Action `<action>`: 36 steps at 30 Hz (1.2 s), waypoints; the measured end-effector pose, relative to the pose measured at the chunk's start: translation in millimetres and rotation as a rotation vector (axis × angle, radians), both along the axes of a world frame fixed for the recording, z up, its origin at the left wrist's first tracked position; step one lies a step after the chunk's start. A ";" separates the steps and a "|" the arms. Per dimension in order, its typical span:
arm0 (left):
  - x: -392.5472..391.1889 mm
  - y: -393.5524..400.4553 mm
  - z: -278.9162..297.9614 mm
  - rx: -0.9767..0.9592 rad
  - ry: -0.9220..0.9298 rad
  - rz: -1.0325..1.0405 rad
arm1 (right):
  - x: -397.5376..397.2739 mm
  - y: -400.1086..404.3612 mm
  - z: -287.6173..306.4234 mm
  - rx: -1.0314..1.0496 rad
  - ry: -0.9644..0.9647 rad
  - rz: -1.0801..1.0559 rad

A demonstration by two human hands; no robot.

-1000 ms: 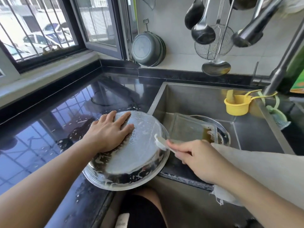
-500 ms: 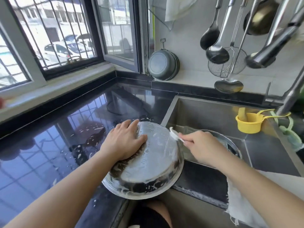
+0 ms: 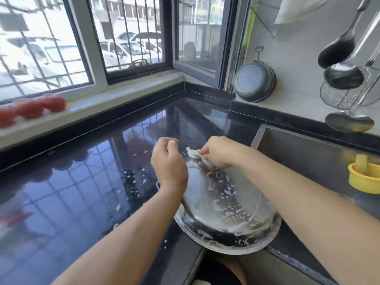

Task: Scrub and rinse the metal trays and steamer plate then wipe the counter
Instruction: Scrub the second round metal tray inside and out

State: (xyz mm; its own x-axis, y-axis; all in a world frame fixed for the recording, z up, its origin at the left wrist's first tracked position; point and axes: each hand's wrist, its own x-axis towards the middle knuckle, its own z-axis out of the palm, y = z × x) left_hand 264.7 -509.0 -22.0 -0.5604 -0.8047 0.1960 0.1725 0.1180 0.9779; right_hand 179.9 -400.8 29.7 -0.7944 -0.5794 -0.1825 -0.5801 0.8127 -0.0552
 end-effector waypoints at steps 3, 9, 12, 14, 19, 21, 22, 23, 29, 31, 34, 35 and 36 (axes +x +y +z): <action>8.6 -15.9 5.0 0.237 0.093 -0.019 | 13.2 -8.1 -3.0 -0.036 -0.011 0.111; 42.5 -66.8 3.2 0.201 0.056 -0.134 | 50.6 25.1 -0.9 0.006 0.014 0.353; 55.9 -66.0 7.8 0.121 -0.006 -0.236 | 77.1 45.5 2.9 0.020 0.005 0.443; 62.7 -52.9 12.2 0.010 -0.060 -0.339 | 94.2 65.6 0.4 0.024 -0.030 0.466; 68.5 -15.3 4.7 -0.508 -0.417 -0.353 | 102.9 120.0 3.3 0.024 -0.074 0.354; 70.5 -11.9 -2.0 -0.520 -0.558 -0.292 | 99.8 113.5 7.2 0.024 -0.057 0.341; 72.2 -12.9 -4.8 -0.477 -0.613 -0.293 | 98.7 103.5 6.3 0.029 -0.042 0.341; 74.6 -14.2 -6.8 -0.441 -0.653 -0.297 | 93.1 91.4 4.4 0.031 -0.024 0.331; 102.0 -16.9 -15.9 -0.502 -0.667 -0.446 | 39.3 55.3 3.7 0.045 0.077 0.116; 109.3 -20.3 -19.4 -0.640 -0.701 -0.548 | 50.3 50.2 -2.1 0.012 -0.013 0.185; 113.9 -23.7 -17.7 -0.721 -0.742 -0.632 | 28.4 55.7 0.4 0.064 0.130 0.065; 115.3 -23.0 -17.0 -0.743 -0.737 -0.648 | 18.5 58.9 2.8 0.086 0.189 -0.001; 117.2 -21.6 -16.8 -0.755 -0.733 -0.658 | 14.9 59.5 3.8 0.094 0.213 -0.021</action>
State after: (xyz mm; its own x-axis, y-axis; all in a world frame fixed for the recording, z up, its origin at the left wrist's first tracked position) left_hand 381.9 -530.6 -38.7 -0.9877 -0.1505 -0.0416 -0.1456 0.7916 0.5935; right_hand 194.8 -341.3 33.5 -0.8325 -0.5505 -0.0614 -0.5532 0.8206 0.1433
